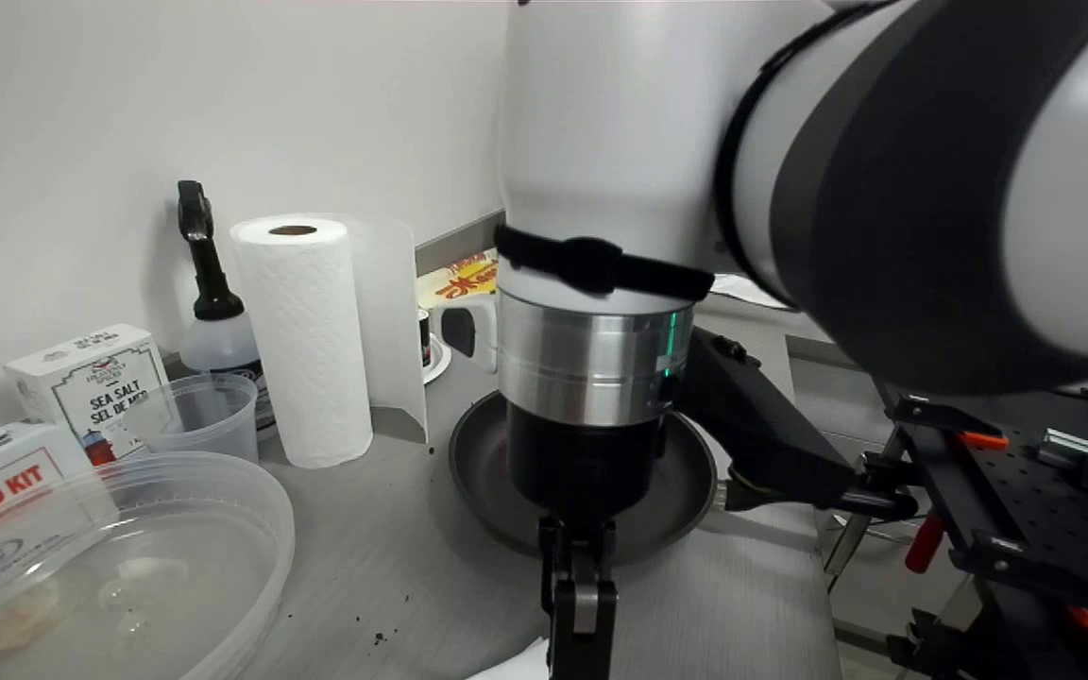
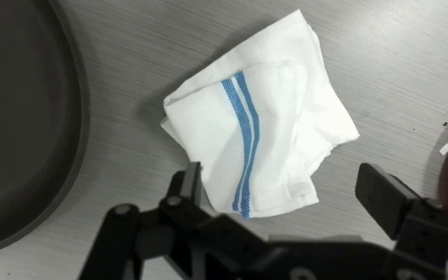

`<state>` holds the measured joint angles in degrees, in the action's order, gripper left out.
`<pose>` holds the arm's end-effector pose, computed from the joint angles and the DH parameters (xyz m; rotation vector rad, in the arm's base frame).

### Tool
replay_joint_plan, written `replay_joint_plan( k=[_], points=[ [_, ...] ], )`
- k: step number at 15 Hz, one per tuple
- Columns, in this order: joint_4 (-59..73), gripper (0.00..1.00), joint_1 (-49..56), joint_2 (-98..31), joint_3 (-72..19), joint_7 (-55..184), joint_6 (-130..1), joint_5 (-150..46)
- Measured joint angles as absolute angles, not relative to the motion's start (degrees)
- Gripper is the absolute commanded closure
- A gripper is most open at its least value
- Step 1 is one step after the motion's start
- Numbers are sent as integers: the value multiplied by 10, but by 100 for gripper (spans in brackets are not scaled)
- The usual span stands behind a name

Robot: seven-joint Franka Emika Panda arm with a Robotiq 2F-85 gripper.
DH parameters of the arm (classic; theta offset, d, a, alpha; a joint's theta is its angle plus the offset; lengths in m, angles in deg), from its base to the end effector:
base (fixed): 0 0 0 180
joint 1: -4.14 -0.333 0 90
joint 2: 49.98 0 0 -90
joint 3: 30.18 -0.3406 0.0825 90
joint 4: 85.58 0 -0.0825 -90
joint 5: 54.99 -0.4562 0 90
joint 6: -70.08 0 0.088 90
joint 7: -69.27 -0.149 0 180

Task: Use the towel to wipe the pan

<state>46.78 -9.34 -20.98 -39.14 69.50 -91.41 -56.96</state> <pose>0.5057 0.2200 0.0398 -3.0103 -0.5221 0.0149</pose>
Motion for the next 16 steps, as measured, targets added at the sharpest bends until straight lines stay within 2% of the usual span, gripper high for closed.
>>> replay_joint_plan(
  k=[7, 16],
  points=[
    [437, 0, -94, -152, -386, 681, -925, -570],
    [435, 0, -83, -149, -389, 682, -923, -570]
  ],
)
